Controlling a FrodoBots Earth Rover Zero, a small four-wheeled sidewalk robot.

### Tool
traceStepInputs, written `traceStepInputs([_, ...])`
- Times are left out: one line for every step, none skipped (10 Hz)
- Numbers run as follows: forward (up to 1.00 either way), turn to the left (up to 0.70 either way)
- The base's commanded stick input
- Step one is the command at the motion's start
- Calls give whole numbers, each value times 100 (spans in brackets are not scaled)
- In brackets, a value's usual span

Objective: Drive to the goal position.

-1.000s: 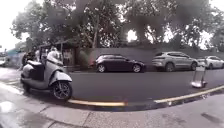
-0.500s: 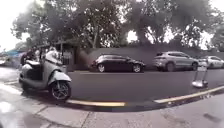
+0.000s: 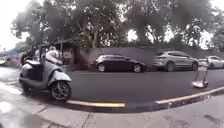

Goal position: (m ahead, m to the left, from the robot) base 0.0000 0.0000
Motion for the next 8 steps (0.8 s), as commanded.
traceStepInputs([-45, 0])
traceStepInputs([-27, 0])
traceStepInputs([-1, 0])
traceStepInputs([0, 0])
traceStepInputs([0, 0])
traceStepInputs([0, 0])
traceStepInputs([0, 0])
traceStepInputs([0, 0])
